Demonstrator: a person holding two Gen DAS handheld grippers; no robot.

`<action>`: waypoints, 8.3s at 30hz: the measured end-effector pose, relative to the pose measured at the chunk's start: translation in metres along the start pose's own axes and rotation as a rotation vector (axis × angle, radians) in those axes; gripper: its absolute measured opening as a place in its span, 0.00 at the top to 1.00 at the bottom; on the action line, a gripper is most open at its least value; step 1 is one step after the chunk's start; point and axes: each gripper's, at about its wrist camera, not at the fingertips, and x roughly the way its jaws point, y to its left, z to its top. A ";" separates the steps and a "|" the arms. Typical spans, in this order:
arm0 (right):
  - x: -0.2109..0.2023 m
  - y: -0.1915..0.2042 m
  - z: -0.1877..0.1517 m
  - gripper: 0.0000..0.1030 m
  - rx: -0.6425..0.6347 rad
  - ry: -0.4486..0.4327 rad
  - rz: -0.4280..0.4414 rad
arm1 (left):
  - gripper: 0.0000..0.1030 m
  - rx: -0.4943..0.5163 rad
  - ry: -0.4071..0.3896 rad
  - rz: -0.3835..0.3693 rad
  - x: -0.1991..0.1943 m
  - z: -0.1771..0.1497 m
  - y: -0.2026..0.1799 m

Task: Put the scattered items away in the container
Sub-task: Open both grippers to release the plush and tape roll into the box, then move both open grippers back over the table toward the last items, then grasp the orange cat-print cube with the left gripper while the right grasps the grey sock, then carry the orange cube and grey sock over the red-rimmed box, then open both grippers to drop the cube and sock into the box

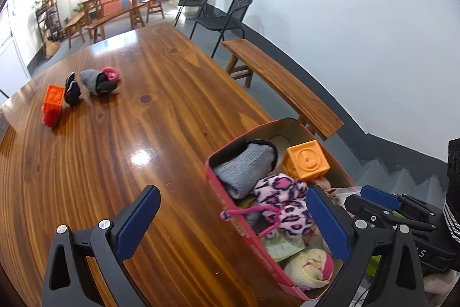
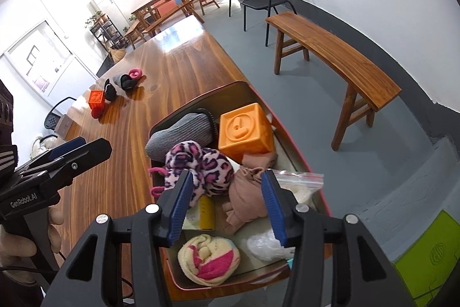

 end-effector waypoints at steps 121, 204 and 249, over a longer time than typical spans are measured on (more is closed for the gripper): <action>0.287 0.313 0.160 0.48 -0.274 0.050 0.052 | 0.60 -0.262 -0.039 0.233 0.118 0.107 0.446; -0.016 0.027 0.008 0.73 -0.028 -0.064 -0.097 | 0.47 0.206 -0.006 -0.204 -0.010 0.029 -0.008; -0.017 -0.005 -0.031 0.66 -0.018 0.006 -0.009 | 0.01 0.202 0.008 -0.173 0.010 0.032 -0.060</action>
